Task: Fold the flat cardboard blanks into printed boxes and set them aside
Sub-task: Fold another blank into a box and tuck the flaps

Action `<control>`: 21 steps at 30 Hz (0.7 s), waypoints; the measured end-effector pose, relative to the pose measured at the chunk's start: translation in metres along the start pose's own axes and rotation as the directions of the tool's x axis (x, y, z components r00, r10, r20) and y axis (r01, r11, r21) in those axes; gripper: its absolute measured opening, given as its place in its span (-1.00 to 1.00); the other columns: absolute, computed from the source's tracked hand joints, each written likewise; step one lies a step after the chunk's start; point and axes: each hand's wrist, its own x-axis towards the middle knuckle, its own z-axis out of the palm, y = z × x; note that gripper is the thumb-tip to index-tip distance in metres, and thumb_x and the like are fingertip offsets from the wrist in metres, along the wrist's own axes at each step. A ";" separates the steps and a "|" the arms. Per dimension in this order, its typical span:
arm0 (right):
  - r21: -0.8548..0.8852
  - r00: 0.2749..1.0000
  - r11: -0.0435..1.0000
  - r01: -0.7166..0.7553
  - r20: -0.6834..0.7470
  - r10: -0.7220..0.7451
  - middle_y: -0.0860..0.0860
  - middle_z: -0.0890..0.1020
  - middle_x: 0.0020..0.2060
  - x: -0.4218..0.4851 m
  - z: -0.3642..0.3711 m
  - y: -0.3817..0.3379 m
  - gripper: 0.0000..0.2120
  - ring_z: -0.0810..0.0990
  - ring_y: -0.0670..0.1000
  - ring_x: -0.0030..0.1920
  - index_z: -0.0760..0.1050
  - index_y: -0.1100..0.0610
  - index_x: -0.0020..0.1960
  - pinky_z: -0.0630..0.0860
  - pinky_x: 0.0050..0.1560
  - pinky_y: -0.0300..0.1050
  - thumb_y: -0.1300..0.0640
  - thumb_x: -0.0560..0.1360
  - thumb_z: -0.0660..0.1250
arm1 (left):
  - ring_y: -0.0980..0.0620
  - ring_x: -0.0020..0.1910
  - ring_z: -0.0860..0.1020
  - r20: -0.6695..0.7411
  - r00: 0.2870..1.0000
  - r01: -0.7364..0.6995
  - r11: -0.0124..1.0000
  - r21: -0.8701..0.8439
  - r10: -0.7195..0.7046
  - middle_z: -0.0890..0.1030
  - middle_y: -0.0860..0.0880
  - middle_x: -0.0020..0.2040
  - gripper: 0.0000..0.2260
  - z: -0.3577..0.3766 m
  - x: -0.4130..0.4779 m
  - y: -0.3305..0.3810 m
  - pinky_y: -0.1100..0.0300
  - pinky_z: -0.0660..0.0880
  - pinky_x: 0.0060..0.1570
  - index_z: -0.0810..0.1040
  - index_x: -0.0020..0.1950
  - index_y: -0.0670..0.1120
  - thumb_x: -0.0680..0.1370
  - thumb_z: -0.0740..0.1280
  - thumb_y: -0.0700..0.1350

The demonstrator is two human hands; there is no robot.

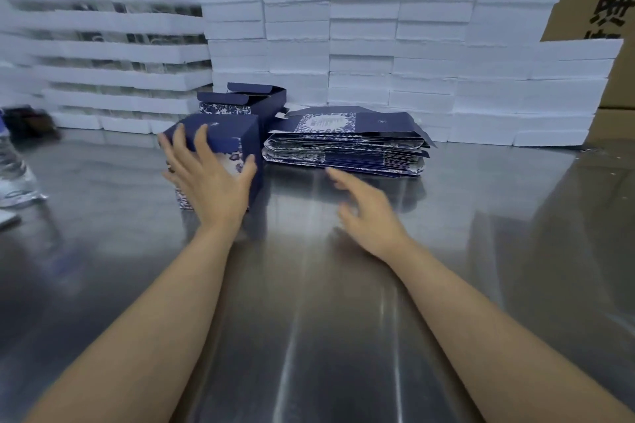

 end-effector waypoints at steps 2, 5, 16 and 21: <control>0.006 0.989 0.995 -0.096 -0.111 0.096 0.05 0.54 0.27 0.006 -0.016 0.019 -0.48 0.55 0.08 0.22 0.40 0.22 0.39 0.43 0.30 -0.10 0.45 0.46 0.19 | -0.25 0.56 -0.07 0.022 1.000 0.003 0.999 0.034 -0.004 0.08 -0.19 0.56 -0.25 0.008 0.009 -0.013 -0.37 0.07 0.39 0.19 0.51 -0.10 0.43 0.44 0.09; 0.003 0.948 0.976 -0.217 -0.239 0.212 0.01 0.56 0.14 0.013 -0.033 0.044 -0.51 0.55 0.02 0.11 0.41 0.22 0.37 0.35 0.09 -0.50 0.46 0.47 0.16 | -0.26 0.55 -0.13 0.057 0.998 0.017 0.998 0.053 -0.020 -0.06 -0.19 0.58 -0.13 0.023 0.021 -0.023 -0.37 0.03 0.39 0.04 0.57 -0.08 0.42 0.47 0.05; -0.096 0.951 0.978 -0.185 -0.268 0.153 0.00 0.62 -0.01 0.027 -0.029 0.066 -0.57 0.57 -0.08 0.00 0.51 0.15 0.27 0.41 0.09 -0.38 0.41 0.47 0.16 | -0.40 0.51 -0.20 0.223 0.975 0.002 0.996 0.093 -0.023 -0.21 -0.36 0.54 -0.18 0.065 0.037 -0.026 -0.34 0.08 0.40 -0.21 0.55 -0.27 0.59 0.31 -0.02; -0.230 0.982 0.963 -0.138 -0.159 0.102 0.05 0.64 0.09 0.021 -0.032 0.052 -0.57 0.59 0.02 0.12 0.52 0.16 0.28 0.49 0.22 0.01 0.38 0.47 0.14 | -0.41 0.50 -0.20 0.008 1.000 -0.014 0.983 -0.182 0.016 -0.19 -0.44 0.50 -0.29 0.038 0.024 0.007 -0.22 -0.12 0.48 -0.04 0.56 -0.27 0.52 0.27 -0.24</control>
